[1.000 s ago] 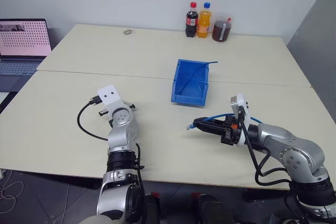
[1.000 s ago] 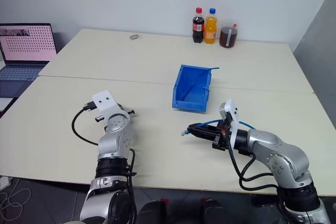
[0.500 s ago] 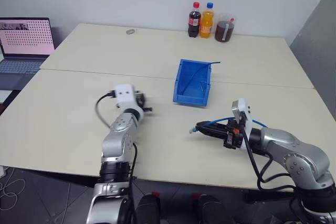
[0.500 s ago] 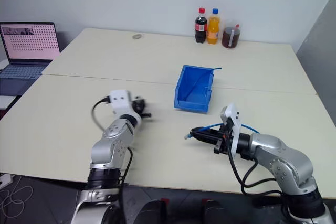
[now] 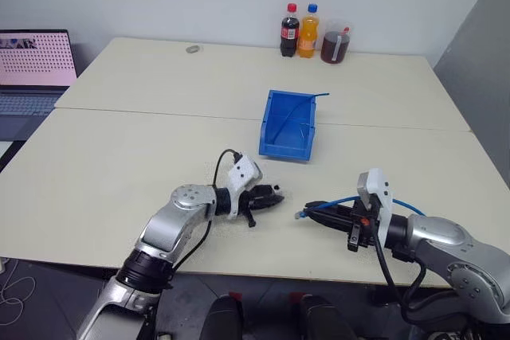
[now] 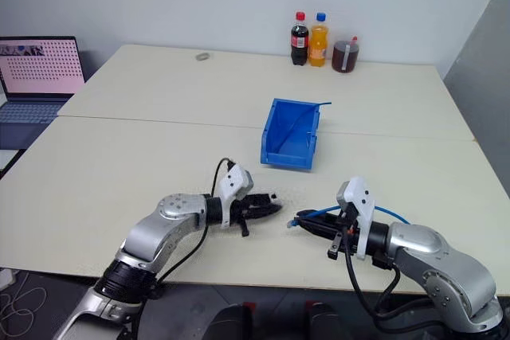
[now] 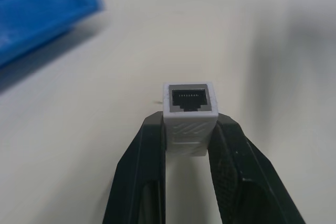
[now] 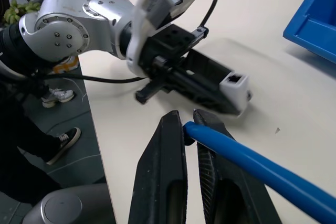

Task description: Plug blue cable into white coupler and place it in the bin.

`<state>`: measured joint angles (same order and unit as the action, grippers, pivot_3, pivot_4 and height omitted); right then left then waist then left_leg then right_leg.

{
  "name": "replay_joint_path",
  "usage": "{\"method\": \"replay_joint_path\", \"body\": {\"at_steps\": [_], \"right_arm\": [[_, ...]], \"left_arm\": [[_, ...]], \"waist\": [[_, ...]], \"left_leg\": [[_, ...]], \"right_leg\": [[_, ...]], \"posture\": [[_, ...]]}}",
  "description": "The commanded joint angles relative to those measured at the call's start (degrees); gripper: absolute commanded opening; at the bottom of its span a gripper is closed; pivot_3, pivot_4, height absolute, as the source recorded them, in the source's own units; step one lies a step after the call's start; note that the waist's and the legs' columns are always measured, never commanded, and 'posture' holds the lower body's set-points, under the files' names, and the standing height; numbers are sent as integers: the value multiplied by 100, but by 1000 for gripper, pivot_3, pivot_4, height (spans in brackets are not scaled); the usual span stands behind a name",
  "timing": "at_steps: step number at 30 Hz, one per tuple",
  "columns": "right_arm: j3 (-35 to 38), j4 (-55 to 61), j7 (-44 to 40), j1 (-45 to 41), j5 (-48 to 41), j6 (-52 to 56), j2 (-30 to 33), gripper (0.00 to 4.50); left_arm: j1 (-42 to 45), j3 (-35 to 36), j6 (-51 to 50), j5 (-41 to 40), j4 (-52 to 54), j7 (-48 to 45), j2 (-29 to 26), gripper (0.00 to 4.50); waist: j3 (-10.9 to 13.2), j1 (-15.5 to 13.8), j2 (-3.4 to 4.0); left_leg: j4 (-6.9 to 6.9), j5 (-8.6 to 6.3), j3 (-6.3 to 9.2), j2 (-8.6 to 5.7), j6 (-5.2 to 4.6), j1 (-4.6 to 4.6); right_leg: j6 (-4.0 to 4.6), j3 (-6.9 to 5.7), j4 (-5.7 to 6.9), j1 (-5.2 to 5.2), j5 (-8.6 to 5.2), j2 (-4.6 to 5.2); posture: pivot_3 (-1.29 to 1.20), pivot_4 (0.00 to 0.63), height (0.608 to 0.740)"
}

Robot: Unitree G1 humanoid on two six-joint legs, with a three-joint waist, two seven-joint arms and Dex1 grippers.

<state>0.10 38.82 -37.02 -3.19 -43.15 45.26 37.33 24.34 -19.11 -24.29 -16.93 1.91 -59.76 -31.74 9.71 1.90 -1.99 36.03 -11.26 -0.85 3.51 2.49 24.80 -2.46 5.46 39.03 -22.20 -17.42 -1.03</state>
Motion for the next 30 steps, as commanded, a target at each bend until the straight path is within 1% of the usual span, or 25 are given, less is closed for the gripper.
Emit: {"method": "replay_joint_path", "body": {"at_steps": [1,3,7,10,14,19,23,30], "right_arm": [[179,203,22,-77,147,-211,110,18],[127,177,-13,-146,237,-258,123,18],[-264,-48,-249,-439,636,-464,198,18],[-471,-221,-379,-653,827,-558,219,18],[-1062,-503,-520,-1229,1262,-611,157,18],[-1668,-774,-580,-1596,1773,-638,63,18],[-1915,-852,-662,-1738,1987,-594,48,18],[-2119,-880,-828,-1691,2248,-569,144,18]], "left_arm": [[245,-369,682,258,-237,-973,-214,775],[332,-486,906,399,-452,-1216,-237,775],[454,-794,1768,980,-1022,-1413,-175,775],[528,-835,2042,1138,-1275,-1467,-69,775],[608,-822,2078,1220,-1465,-1454,109,775],[564,-792,1991,1274,-1437,-1429,187,775],[554,-745,1838,1246,-1391,-1417,225,775],[549,-711,1751,1276,-1370,-1390,251,775]], "waist": [[0,-3,0],[0,-5,0],[-1,-5,1],[-2,-9,3],[-5,-28,7],[-6,-61,7],[-7,-63,8],[-11,-63,11]], "left_leg": [[0,0,0,0,0,0],[1,0,0,1,-1,0],[1,0,-2,2,-1,1],[2,0,-2,1,-2,0],[6,0,-3,0,-2,0],[10,1,0,-5,-3,0],[13,1,1,-6,-3,0],[15,1,4,-5,-4,-2]], "right_leg": [[1,0,0,0,0,0],[0,0,0,1,-1,0],[0,1,0,-1,-2,-1],[-1,1,0,1,-2,0],[-2,2,1,4,-1,1],[-3,-3,0,9,-1,7],[-2,-3,2,9,1,8],[-3,-7,3,13,2,7]], "posture": [[0,150,740],[0,150,740],[0,150,740],[0,150,740],[0,150,740],[0,150,740],[0,150,740],[0,150,740]]}}
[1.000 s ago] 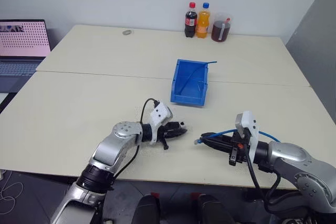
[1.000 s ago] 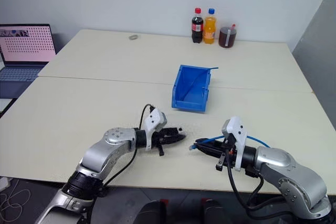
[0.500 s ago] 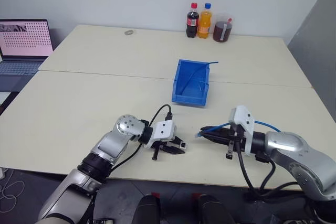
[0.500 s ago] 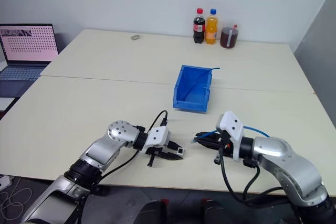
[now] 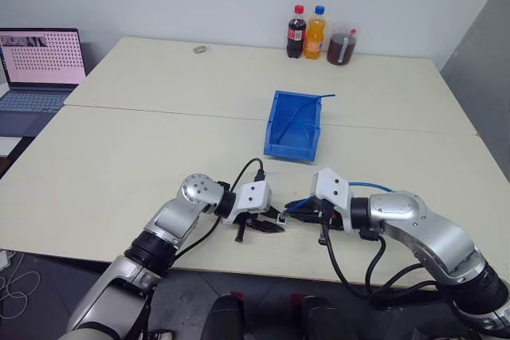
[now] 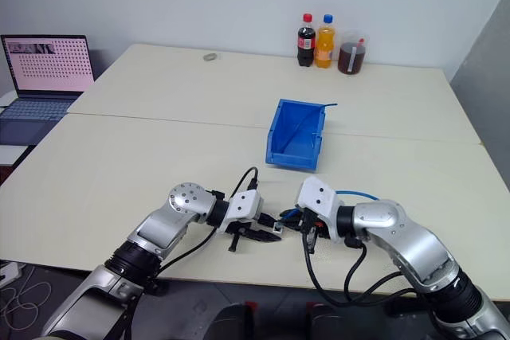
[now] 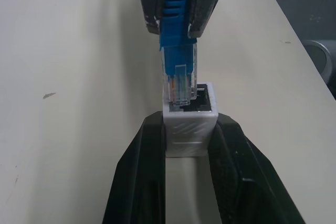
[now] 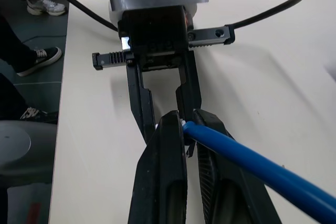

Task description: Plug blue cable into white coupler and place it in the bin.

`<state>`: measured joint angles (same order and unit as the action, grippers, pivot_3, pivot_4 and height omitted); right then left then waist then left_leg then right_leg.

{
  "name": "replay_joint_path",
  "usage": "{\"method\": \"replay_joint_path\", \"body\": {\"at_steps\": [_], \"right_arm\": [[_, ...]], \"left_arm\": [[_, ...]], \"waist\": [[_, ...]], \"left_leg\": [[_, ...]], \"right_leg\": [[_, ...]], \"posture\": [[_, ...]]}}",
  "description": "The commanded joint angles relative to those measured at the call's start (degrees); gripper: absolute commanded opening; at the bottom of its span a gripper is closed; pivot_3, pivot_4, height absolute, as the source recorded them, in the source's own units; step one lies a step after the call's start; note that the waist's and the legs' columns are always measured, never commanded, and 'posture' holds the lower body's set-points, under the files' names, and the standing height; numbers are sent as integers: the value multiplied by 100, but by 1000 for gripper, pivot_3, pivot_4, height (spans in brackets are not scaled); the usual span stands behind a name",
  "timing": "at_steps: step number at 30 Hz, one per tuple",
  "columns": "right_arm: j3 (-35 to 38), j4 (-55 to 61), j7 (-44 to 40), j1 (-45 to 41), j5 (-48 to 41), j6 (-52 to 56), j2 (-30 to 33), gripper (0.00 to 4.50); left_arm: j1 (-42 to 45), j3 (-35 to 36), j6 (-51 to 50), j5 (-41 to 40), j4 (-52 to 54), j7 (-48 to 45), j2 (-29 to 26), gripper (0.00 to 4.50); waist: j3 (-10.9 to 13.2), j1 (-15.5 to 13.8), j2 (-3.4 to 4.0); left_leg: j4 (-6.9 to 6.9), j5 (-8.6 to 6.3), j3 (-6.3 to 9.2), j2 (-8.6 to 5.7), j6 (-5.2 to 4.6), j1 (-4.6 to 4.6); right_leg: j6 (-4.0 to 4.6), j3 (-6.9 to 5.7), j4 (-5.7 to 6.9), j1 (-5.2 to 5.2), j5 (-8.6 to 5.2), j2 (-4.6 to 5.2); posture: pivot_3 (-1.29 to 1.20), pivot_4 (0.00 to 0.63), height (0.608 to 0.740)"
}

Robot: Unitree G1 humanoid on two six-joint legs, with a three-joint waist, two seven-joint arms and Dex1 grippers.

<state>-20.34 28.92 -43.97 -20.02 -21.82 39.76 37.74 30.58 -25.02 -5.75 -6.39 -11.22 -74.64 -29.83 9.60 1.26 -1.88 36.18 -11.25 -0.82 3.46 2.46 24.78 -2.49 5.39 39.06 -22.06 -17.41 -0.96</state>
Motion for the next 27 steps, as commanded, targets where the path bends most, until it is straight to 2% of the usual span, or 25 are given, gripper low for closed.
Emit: {"method": "replay_joint_path", "body": {"at_steps": [1,11,27], "right_arm": [[-93,113,-159,17,152,-25,127,18],[-204,208,-400,-37,300,20,182,18],[-970,-106,-980,-976,664,508,174,17]], "left_arm": [[-76,-117,-108,222,-55,100,66,775],[-75,-111,-151,287,-75,158,111,775],[-97,-121,-331,452,-2,281,271,775]], "waist": [[-1,0,1],[-10,-1,9],[-44,-2,42]], "left_leg": [[0,0,1,0,0,0],[5,1,2,-1,-1,-1],[20,2,4,0,-3,-9]], "right_leg": [[0,-1,0,0,0,0],[-3,-2,0,5,0,0],[-15,-4,0,19,2,1]], "posture": [[0,150,740],[0,150,740],[0,150,740]]}}
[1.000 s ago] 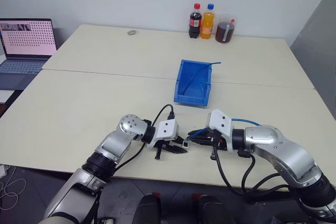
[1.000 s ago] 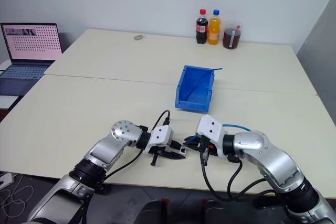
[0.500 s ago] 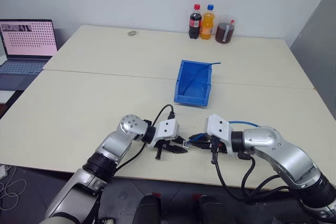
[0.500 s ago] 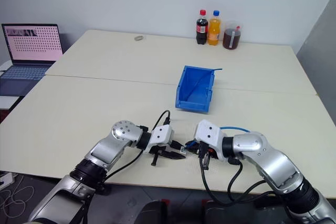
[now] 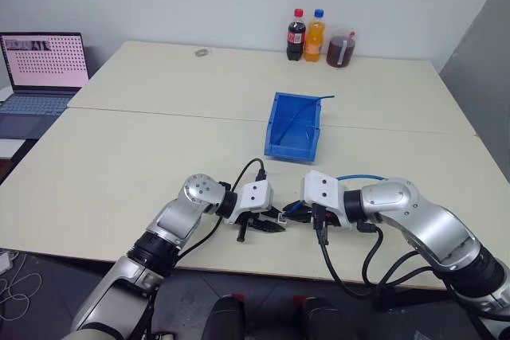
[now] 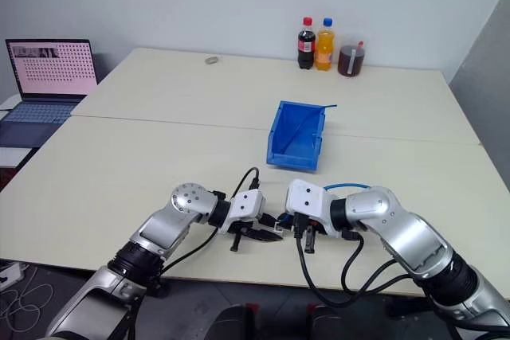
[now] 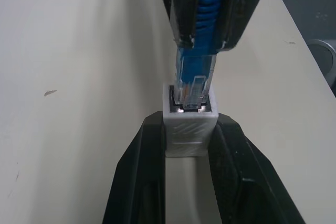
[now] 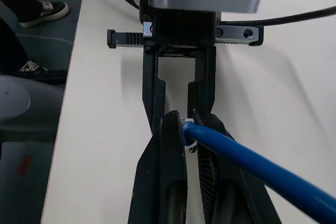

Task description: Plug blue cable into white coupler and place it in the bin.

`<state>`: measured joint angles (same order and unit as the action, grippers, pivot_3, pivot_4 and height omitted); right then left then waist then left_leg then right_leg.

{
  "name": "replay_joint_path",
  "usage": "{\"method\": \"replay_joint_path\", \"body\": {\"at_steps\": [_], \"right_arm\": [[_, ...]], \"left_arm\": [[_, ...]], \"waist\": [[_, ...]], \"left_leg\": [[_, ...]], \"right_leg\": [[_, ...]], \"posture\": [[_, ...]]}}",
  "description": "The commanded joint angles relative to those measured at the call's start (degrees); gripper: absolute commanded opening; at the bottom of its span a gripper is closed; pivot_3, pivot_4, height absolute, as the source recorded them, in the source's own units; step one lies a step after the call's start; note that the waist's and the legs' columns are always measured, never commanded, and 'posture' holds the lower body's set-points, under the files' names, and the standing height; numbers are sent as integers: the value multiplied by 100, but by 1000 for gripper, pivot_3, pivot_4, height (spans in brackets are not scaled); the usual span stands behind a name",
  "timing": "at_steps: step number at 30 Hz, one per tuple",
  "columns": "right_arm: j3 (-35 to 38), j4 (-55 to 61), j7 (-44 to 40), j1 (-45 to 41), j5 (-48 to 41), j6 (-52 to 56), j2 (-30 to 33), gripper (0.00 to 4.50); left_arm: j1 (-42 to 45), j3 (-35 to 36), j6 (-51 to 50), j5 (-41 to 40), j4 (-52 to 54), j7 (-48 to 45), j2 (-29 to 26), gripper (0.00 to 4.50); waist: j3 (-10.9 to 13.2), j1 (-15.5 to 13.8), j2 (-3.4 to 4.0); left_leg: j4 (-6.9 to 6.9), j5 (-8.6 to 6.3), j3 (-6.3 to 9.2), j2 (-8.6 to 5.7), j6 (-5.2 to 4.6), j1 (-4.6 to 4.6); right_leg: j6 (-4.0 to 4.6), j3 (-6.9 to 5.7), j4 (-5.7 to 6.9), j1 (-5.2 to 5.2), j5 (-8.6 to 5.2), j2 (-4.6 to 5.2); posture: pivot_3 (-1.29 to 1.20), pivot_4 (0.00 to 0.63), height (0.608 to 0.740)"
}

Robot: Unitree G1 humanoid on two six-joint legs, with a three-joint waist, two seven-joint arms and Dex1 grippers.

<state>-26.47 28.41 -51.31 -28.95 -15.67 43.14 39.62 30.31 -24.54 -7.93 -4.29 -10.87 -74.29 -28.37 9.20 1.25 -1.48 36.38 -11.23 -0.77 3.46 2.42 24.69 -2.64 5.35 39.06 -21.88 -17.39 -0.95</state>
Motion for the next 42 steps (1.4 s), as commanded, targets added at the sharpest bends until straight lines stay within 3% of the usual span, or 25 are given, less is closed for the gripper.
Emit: {"method": "replay_joint_path", "body": {"at_steps": [1,23,29,31,42], "right_arm": [[-401,-73,-286,-111,66,198,-16,17],[-783,-868,-493,0,451,101,-402,16],[-464,-806,-466,-15,487,-69,-390,16],[-340,-718,-469,-8,455,-88,-348,15],[624,-93,-287,137,-104,256,-244,15]], "left_arm": [[-76,-162,-120,249,-34,250,132,775],[-177,-131,-180,285,57,351,204,775],[-370,-71,-264,304,221,520,217,775],[-438,-35,-243,339,254,610,200,1478],[-976,1013,-1332,-258,1367,1682,232,3722]], "waist": [[-9,0,6],[-53,12,8],[-86,17,2],[-85,16,2],[-51,58,-4]], "left_leg": [[1,0,0,0,0,-1],[-10,-1,-10,3,-1,-81],[-22,-1,-14,4,-1,-92],[-22,-1,-11,4,-1,-91],[-45,-2,-10,13,0,-59]], "right_leg": [[-1,0,0,2,-1,0],[23,12,-6,48,-32,3],[28,14,-8,48,-35,5],[28,12,-8,47,-35,7],[15,8,-3,31,-28,-2]], "posture": [[0,150,740],[0,150,740],[0,150,740],[0,150,740],[0,150,740]]}}
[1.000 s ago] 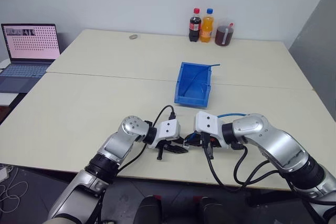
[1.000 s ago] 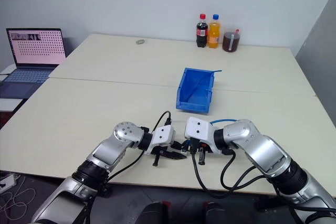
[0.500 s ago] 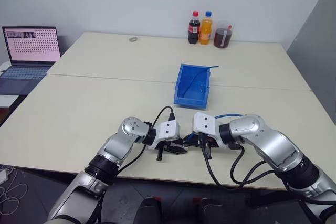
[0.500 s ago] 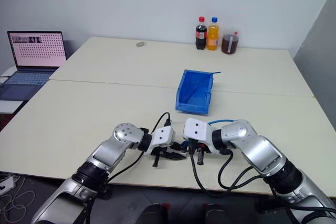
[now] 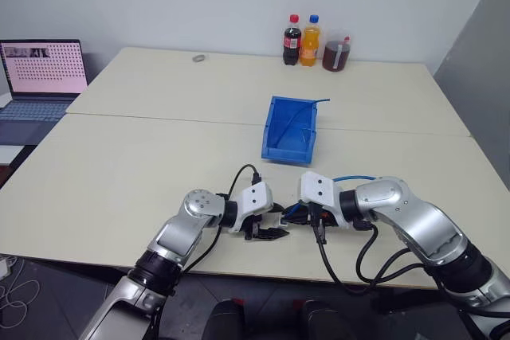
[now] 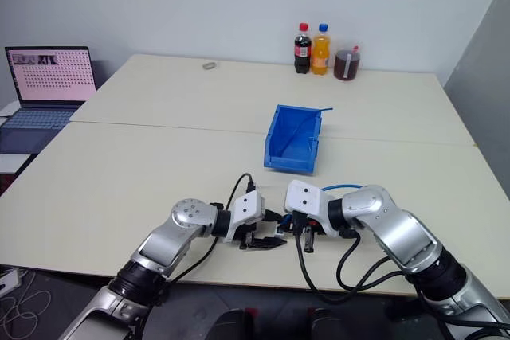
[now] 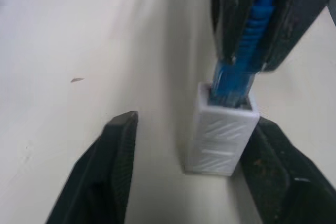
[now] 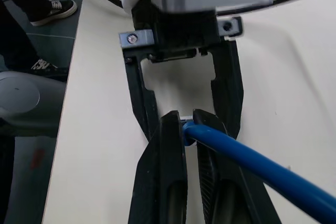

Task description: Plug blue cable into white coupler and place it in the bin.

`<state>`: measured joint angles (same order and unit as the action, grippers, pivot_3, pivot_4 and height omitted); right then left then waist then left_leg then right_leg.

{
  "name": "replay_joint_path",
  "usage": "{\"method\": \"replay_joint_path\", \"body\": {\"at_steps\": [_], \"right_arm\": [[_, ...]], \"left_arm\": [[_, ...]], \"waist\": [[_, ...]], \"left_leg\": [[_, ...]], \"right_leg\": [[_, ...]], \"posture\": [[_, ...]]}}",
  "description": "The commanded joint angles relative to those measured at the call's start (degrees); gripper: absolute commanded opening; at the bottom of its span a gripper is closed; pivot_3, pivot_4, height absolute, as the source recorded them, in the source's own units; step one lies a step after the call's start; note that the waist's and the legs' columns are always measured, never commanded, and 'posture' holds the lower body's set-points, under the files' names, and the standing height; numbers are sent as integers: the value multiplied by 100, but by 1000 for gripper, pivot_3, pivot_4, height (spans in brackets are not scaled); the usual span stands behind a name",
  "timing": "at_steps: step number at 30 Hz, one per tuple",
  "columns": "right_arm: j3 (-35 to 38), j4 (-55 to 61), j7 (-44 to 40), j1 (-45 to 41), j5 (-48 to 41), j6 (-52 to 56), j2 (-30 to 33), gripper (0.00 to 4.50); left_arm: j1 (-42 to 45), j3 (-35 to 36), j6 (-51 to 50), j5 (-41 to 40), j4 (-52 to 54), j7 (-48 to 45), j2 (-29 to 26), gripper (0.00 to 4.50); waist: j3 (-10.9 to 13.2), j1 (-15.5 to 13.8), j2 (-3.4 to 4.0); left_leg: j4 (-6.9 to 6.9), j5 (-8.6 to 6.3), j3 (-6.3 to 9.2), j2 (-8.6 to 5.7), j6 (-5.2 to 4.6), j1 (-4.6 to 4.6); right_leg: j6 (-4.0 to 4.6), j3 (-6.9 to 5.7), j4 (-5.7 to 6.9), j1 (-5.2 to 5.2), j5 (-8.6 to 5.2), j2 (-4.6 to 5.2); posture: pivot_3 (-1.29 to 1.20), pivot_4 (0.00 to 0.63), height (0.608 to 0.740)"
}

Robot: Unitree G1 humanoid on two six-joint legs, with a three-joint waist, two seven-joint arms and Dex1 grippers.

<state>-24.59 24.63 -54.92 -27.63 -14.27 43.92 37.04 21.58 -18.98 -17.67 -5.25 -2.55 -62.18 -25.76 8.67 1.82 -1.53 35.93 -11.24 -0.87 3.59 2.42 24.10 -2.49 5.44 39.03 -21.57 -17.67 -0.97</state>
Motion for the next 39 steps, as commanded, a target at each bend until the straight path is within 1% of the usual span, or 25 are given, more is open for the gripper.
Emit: {"method": "replay_joint_path", "body": {"at_steps": [1,3,4,6,7,9,13,18,21,22,23,25,26,28,29,31,32,34,35,36,37,38,39], "right_arm": [[522,320,101,6,-310,224,3,15],[860,413,176,-20,-534,378,-35,15],[1062,431,219,-60,-663,455,-57,14],[1362,424,291,-140,-849,568,-93,14],[1670,108,395,-418,-926,547,-188,14],[2049,-373,533,-810,-1020,496,-340,14],[2197,-2025,944,-1957,-787,-14,-902,13],[1825,-4670,625,-3294,-213,-1000,-1349,13],[1667,-6039,434,-3876,153,-1551,-1440,13],[1571,-6480,308,-4076,321,-1733,-1393,718],[1457,-6862,111,-4256,487,-1874,-1287,819],[1263,-7293,-294,-4445,745,-2096,-1066,1439],[1176,-7390,-511,-4475,855,-2186,-946,1594],[992,-7326,-1082,-4411,1011,-2266,-646,2057],[917,-7176,-1378,-4316,1063,-2260,-476,2261],[796,-6780,-1799,-4045,1148,-2281,-144,2827],[773,-6519,-1959,-3864,1166,-2272,31,3021],[840,-5794,-2197,-3398,1082,-2100,389,3445],[882,-5346,-2266,-3097,1052,-2064,603,3766],[994,-4834,-2277,-2725,978,-2009,829,3880],[1224,-4297,-2185,-2319,827,-1874,1004,4105],[1472,-3860,-2036,-1997,672,-1707,1092,4341],[1783,-3487,-1804,-1724,505,-1505,1102,4461]], "left_arm": [[-141,537,-417,-175,656,590,-29,3922],[-246,821,-618,-177,1075,1069,39,4394],[-268,965,-664,-97,1280,1398,96,4500],[-280,1144,-762,23,1553,1907,200,4500],[-293,1265,-932,62,1848,2209,290,4500],[-306,1358,-1153,99,2222,2554,377,4500],[-219,1365,-1415,188,2585,2867,349,4500],[49,1426,-1491,151,2512,3043,276,4500],[136,1395,-1437,158,2394,3095,254,4500],[152,1392,-1405,167,2348,3114,249,4500],[163,1400,-1367,180,2296,3141,244,4500],[177,1432,-1301,198,2217,3221,261,4500],[186,1445,-1286,184,2185,3240,267,4500],[195,1463,-1266,108,2138,3209,256,4500],[194,1483,-1276,38,2118,3149,239,4500],[198,1565,-1271,-46,2054,3098,205,4500],[210,1599,-1238,-64,2012,3076,173,4500],[199,1712,-1265,-241,1991,2971,141,4500],[167,1784,-1331,-406,2022,2863,127,4500],[119,1872,-1392,-574,2061,2763,109,4500],[71,1980,-1436,-722,2085,2704,104,4500],[27,2061,-1470,-824,2106,2671,83,4500],[-12,2134,-1464,-884,2111,2668,64,4500]], "waist": [[6,1,1],[7,3,2],[8,3,2],[13,-7,0],[13,-8,0],[42,2,0],[53,35,3],[64,47,10],[67,28,11],[69,14,13],[72,1,12],[87,-22,9],[90,-34,9],[90,-46,9],[92,-42,9],[93,-23,10],[93,-15,10],[93,-14,10],[94,-12,11],[94,-14,11],[94,-14,11],[95,-14,12],[96,-1,14]], "left_leg": [[0,0,0,0,0,9],[1,0,6,0,0,37],[2,0,8,0,0,49],[3,0,17,-3,0,70],[3,0,17,-3,0,71],[5,0,17,-3,1,71],[5,1,4,-7,0,67],[2,1,-9,-4,0,67],[-1,0,-15,-7,1,71],[-1,0,-17,-8,1,72],[-2,-1,-25,-11,2,72],[-3,-2,-28,-13,4,77],[-2,-3,-30,-13,5,78],[-2,-6,-31,-17,8,80],[-2,-8,-32,-17,10,81],[-2,-9,-38,-14,12,80],[-2,-10,-37,-13,12,80],[-2,-10,-31,-8,12,79],[-2,-10,-29,-7,12,78],[-3,-10,-29,-8,12,77],[-2,-10,-26,-7,12,77],[-1,-10,-26,-7,12,78],[-2,-10,-25,-8,12,78]], "right_leg": [[0,-1,2,-10,0,-2],[-1,-3,5,-36,1,-3],[-1,-4,5,-46,1,-4],[3,-4,5,-63,6,-3],[17,-5,4,-63,14,-3],[16,-1,2,-62,17,-2],[10,1,3,-62,23,-3],[14,6,4,-71,26,-6],[16,7,-1,-72,27,-1],[17,7,-2,-71,27,2],[17,11,-4,-73,27,5],[18,10,-7,-76,27,11],[18,11,-7,-77,27,12],[19,10,-8,-77,26,18],[20,11,-9,-77,26,19],[20,14,-9,-78,25,17],[20,13,-9,-78,25,16],[22,9,-7,-78,24,10],[24,9,-5,-76,22,8],[24,8,-5,-76,22,8],[24,8,-3,-76,22,8],[24,8,-3,-75,21,8],[24,8,-4,-75,21,9]], "posture": [[0,150,740],[0,150,740],[0,150,740],[0,150,740],[0,150,740],[0,150,740],[0,150,740],[0,150,740],[0,150,740],[0,150,740],[0,150,740],[0,150,740],[0,150,740],[0,150,740],[0,150,740],[0,150,740],[0,150,740],[0,150,740],[0,150,740],[0,150,740],[0,150,740],[0,150,740],[0,150,740]]}}
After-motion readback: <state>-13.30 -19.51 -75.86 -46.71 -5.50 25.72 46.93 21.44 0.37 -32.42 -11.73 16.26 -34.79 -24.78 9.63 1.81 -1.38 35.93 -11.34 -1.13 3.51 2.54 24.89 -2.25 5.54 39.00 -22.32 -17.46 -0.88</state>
